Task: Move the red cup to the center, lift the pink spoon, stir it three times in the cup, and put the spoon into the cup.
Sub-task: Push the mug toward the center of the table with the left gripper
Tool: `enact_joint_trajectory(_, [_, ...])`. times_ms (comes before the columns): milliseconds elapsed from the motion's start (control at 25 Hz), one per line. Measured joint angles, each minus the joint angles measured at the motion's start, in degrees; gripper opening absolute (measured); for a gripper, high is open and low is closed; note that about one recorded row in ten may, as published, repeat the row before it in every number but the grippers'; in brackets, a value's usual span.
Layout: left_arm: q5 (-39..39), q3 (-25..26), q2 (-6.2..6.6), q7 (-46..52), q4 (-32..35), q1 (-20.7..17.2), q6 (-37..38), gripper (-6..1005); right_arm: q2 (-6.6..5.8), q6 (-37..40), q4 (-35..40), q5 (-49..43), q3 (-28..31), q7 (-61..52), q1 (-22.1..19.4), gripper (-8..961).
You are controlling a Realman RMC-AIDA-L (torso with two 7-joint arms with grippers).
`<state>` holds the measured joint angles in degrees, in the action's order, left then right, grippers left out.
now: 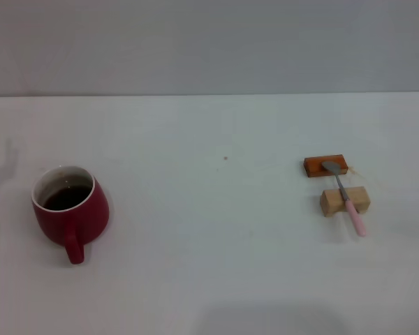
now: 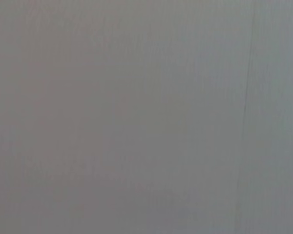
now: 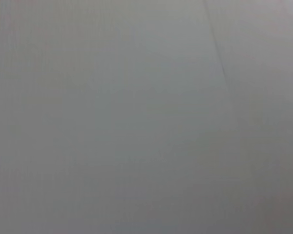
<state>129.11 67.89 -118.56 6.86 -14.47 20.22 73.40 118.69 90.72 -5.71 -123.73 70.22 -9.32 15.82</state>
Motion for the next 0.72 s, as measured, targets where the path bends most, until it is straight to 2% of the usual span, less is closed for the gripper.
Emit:
enact_joint_trajectory(560, [0.0,0.5,0.12,-0.8,2.1,-0.2,-3.1,753,-0.04,-0.2,-0.2,0.0,0.1,0.0,0.1,760])
enact_joint_trajectory(720, [0.3,0.1,0.21,-1.5,4.9,-0.5,-3.1,507,-0.04,-0.3,-0.2,0.0,0.3,0.0,0.2,760])
